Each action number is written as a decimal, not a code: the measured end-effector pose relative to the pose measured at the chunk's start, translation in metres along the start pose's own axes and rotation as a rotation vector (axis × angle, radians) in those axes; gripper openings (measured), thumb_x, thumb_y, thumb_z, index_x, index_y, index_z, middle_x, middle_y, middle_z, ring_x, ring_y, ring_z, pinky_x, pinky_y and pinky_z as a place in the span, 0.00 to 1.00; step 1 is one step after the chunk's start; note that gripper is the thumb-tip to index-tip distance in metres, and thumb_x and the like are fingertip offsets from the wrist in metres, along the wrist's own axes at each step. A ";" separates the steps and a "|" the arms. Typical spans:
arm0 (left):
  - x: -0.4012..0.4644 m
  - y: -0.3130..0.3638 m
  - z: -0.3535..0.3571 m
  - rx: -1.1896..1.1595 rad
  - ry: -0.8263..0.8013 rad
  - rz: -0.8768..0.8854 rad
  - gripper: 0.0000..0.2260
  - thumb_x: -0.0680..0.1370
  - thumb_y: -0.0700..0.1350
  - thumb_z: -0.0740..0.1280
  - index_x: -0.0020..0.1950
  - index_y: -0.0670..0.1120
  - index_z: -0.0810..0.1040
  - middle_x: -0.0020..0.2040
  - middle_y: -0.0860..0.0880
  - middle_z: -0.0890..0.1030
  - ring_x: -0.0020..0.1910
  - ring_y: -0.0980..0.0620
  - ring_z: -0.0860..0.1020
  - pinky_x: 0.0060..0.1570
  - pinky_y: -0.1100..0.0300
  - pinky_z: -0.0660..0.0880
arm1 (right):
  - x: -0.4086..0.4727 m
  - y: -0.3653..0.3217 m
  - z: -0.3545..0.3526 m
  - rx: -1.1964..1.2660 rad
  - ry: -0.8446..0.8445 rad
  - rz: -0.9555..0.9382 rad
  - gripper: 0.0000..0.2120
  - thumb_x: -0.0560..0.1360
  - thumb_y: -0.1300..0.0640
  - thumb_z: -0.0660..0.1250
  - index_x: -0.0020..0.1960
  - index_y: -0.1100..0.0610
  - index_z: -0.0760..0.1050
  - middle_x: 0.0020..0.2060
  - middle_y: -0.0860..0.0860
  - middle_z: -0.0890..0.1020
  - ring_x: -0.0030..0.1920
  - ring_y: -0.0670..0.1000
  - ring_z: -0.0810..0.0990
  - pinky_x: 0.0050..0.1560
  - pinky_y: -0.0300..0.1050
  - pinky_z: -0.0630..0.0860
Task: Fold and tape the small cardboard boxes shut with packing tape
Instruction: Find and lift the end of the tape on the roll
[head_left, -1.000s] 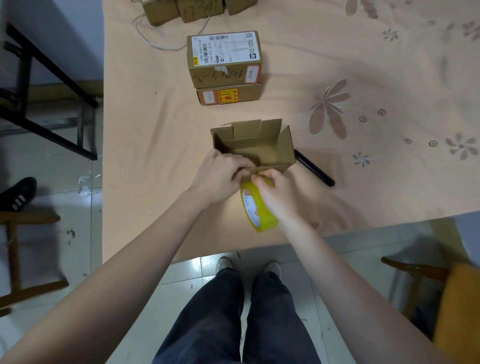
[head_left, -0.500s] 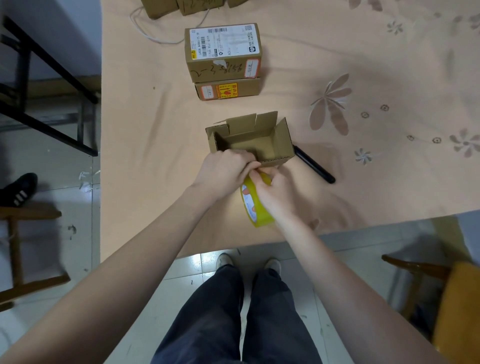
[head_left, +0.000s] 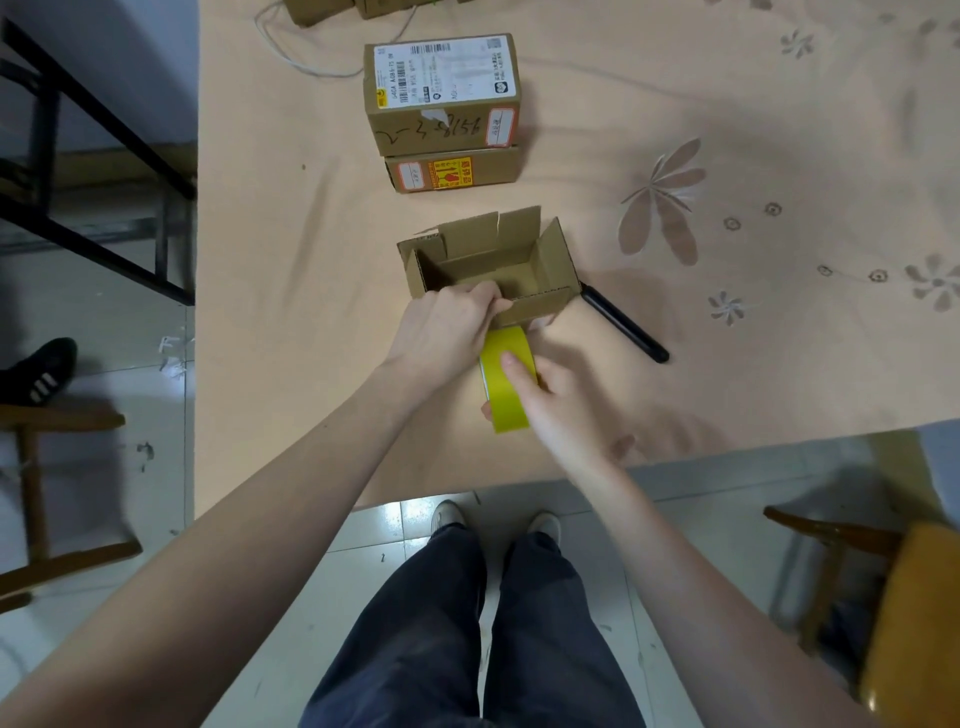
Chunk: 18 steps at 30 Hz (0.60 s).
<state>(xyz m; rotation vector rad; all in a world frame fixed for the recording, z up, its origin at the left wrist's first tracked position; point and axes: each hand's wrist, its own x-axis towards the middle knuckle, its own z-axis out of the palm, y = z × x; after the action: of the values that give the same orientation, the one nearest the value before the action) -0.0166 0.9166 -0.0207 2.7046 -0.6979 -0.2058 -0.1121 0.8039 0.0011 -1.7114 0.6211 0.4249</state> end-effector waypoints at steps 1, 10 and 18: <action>0.002 -0.001 0.000 -0.019 0.006 -0.004 0.14 0.82 0.51 0.55 0.53 0.43 0.75 0.52 0.45 0.81 0.48 0.36 0.77 0.39 0.50 0.72 | 0.004 0.001 0.002 -0.005 0.026 -0.014 0.18 0.80 0.47 0.59 0.47 0.62 0.76 0.36 0.58 0.85 0.35 0.48 0.84 0.46 0.38 0.79; 0.024 -0.007 -0.010 -0.020 0.002 -0.047 0.11 0.81 0.48 0.57 0.52 0.46 0.77 0.51 0.43 0.81 0.50 0.37 0.77 0.40 0.54 0.67 | 0.036 -0.008 0.011 0.019 0.117 0.048 0.21 0.77 0.46 0.63 0.30 0.57 0.74 0.22 0.54 0.80 0.24 0.55 0.80 0.38 0.52 0.80; 0.015 -0.018 -0.008 0.060 -0.011 0.163 0.15 0.82 0.51 0.55 0.56 0.41 0.73 0.53 0.44 0.77 0.44 0.41 0.76 0.47 0.53 0.67 | 0.046 -0.017 0.010 0.103 0.060 0.078 0.16 0.79 0.51 0.62 0.40 0.62 0.75 0.20 0.53 0.77 0.18 0.50 0.75 0.23 0.37 0.74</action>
<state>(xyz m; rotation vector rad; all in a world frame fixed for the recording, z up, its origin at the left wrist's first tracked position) 0.0062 0.9268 -0.0203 2.6874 -0.9370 -0.1621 -0.0646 0.8085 -0.0149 -1.6104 0.7433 0.3912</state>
